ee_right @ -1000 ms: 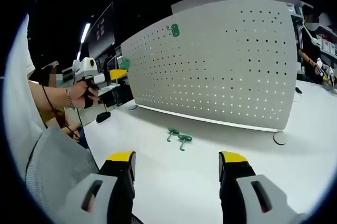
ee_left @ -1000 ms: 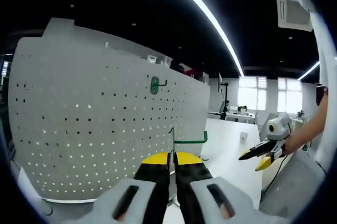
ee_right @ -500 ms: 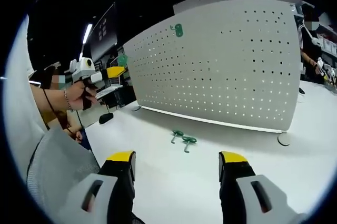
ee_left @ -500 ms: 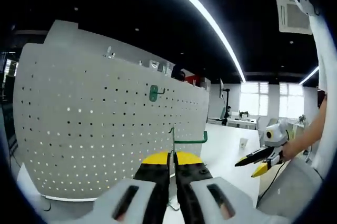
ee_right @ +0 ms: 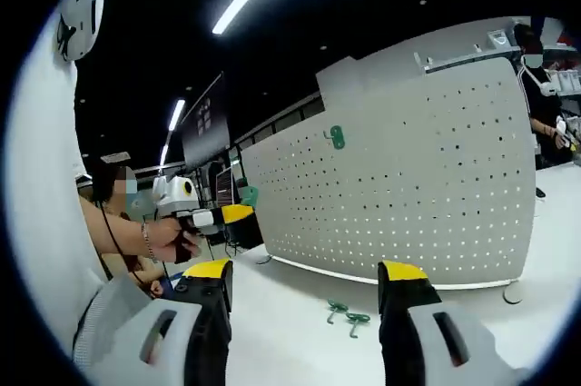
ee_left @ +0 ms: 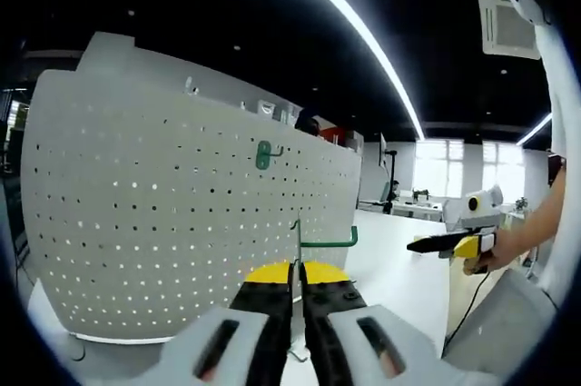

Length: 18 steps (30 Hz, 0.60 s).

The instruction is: Insert the hook assembly into the mounting plate slot until the hook locks in place.

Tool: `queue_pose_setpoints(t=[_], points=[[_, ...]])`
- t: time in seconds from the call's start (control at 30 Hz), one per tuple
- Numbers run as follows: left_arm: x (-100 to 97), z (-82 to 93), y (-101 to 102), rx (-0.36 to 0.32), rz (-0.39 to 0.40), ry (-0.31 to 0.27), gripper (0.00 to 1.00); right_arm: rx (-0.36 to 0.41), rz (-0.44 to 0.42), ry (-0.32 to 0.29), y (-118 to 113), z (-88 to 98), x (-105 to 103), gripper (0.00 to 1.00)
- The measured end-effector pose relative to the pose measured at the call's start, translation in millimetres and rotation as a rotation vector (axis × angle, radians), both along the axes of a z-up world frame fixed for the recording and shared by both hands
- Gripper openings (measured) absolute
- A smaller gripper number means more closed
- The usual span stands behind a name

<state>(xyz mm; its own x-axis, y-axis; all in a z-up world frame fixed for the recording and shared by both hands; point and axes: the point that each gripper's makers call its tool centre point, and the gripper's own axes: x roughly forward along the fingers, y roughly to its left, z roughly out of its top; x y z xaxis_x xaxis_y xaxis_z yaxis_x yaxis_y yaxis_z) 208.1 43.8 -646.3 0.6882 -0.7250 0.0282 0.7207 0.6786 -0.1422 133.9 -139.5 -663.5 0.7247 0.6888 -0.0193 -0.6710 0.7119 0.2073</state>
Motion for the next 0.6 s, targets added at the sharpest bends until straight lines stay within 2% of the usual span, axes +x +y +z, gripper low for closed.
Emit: queue_pose_setpoints(t=[0.13,0.4,0.6], points=[[-0.1,0.4,-1.1,0.000,0.001,0.000,0.02,0.015,0.008,0.005,3.8,1.1,2.2,0.62],[-1.0,1.3,-5.4,0.002,0.005,0.002,0.02,0.040,0.041,0.002,25.2,6.9,7.7,0.60],[-3.2,-0.8,-14.9,0.031,0.003,0.001,0.02,0.070,0.064,-0.017,37.6,15.4,12.0,0.58]])
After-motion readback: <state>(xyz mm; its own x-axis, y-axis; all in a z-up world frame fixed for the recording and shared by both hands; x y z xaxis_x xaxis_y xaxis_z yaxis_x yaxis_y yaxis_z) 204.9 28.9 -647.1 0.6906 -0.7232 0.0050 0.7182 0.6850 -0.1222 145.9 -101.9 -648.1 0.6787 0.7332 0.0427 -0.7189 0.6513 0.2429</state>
